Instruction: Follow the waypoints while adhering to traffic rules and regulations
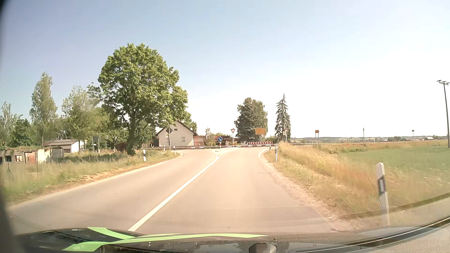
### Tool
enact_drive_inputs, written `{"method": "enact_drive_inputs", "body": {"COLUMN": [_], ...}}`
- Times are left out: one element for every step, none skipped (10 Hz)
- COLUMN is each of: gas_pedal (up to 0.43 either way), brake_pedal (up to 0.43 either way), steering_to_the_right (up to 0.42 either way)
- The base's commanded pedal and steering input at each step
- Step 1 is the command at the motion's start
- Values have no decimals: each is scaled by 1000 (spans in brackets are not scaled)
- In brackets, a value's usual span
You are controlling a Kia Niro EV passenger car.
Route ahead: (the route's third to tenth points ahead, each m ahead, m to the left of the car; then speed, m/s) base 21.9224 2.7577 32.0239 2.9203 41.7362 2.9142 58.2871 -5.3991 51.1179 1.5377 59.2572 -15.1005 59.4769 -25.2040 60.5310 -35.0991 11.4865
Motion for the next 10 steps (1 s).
{"method": "enact_drive_inputs", "body": {"gas_pedal": [0,0,0,0,0,0,0,0,0,0], "brake_pedal": [0,0,0,0,0,0,0,0,0,0], "steering_to_the_right": [0,0,0,0,0,1,0,0,0,0]}}
